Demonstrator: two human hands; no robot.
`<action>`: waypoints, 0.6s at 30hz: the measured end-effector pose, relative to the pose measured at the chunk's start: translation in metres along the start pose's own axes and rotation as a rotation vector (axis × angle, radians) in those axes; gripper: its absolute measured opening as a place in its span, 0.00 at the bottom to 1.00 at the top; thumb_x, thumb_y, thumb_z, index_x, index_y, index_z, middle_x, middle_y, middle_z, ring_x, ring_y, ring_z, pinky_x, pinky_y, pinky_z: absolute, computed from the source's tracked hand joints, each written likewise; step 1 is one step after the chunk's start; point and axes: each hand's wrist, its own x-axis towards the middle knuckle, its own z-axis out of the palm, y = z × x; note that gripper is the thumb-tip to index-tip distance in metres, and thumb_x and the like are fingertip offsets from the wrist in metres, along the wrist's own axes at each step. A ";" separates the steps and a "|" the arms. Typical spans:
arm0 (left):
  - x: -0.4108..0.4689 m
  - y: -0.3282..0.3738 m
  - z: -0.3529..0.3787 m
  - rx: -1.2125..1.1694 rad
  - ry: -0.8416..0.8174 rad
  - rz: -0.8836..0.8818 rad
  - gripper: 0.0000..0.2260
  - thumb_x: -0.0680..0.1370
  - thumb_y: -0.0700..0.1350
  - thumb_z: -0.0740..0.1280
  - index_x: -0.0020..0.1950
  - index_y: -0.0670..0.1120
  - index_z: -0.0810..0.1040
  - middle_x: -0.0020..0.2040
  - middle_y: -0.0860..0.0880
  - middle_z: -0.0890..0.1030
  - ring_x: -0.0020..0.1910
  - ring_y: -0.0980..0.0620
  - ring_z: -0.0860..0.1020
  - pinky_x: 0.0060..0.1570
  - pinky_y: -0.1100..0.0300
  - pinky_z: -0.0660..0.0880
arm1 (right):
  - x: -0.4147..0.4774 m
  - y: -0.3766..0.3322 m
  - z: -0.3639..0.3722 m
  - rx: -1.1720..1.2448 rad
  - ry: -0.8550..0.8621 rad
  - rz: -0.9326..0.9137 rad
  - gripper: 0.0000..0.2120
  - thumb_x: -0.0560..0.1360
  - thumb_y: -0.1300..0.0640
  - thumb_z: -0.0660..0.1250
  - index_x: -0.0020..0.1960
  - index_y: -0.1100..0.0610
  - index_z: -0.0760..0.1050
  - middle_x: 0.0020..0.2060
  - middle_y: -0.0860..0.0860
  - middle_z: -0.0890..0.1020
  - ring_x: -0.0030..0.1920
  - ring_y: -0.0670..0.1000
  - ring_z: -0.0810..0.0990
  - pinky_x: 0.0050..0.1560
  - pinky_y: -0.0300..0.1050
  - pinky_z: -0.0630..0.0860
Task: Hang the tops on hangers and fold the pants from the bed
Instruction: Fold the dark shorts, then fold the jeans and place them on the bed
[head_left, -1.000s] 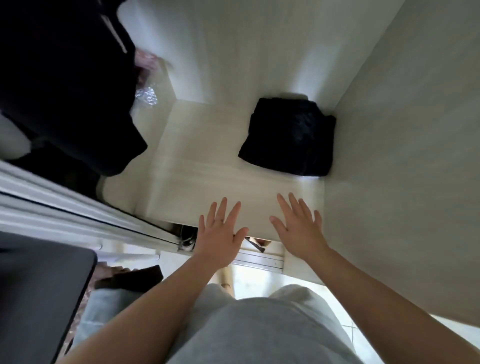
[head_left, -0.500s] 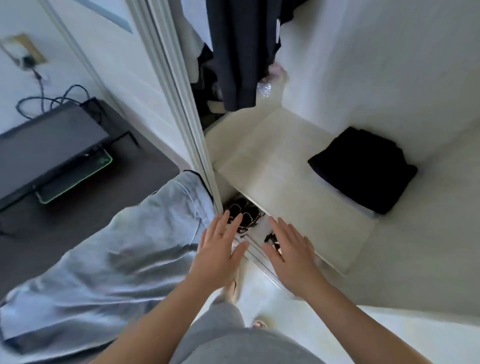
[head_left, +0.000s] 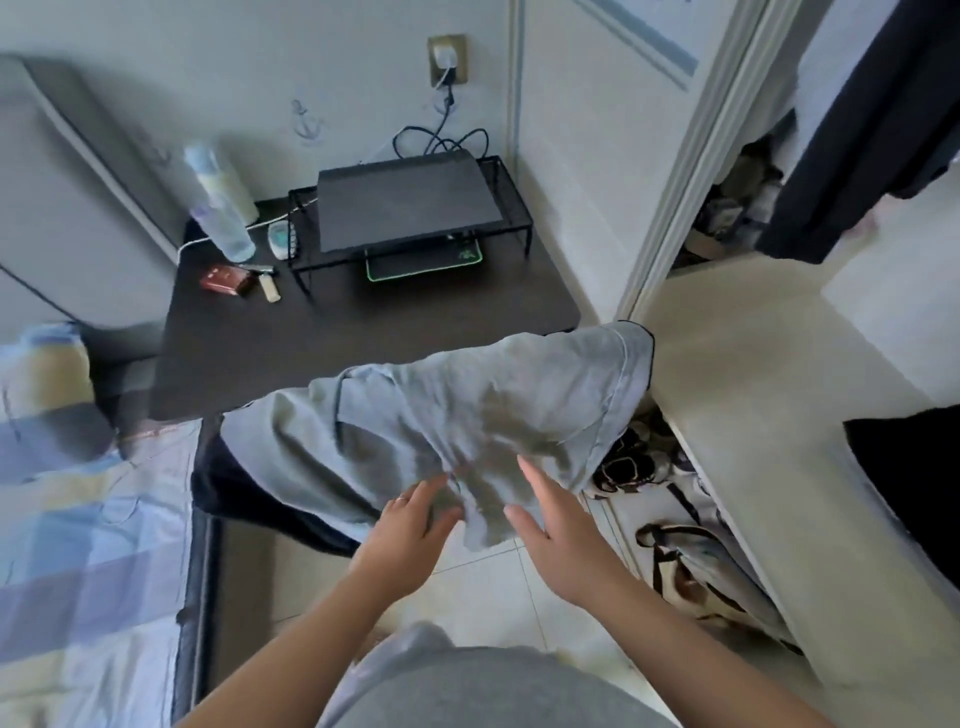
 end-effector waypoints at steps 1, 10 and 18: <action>-0.005 -0.013 -0.006 -0.039 0.016 -0.044 0.21 0.83 0.56 0.59 0.76 0.56 0.65 0.68 0.51 0.74 0.66 0.48 0.72 0.64 0.52 0.69 | 0.004 -0.006 0.011 0.004 -0.029 0.000 0.29 0.82 0.40 0.56 0.80 0.39 0.50 0.78 0.44 0.62 0.77 0.45 0.59 0.75 0.49 0.61; -0.031 -0.118 -0.056 -0.394 0.027 -0.322 0.16 0.82 0.55 0.63 0.69 0.54 0.71 0.64 0.55 0.79 0.60 0.55 0.79 0.57 0.57 0.75 | 0.045 -0.044 0.104 0.086 -0.103 0.127 0.32 0.81 0.43 0.62 0.80 0.39 0.50 0.79 0.43 0.59 0.67 0.39 0.68 0.62 0.37 0.63; -0.003 -0.133 -0.092 -0.505 0.006 -0.243 0.07 0.79 0.49 0.69 0.53 0.48 0.77 0.44 0.56 0.82 0.34 0.69 0.79 0.30 0.75 0.71 | 0.089 -0.068 0.140 0.187 0.285 0.250 0.38 0.74 0.51 0.75 0.77 0.55 0.59 0.65 0.46 0.72 0.64 0.43 0.71 0.55 0.32 0.66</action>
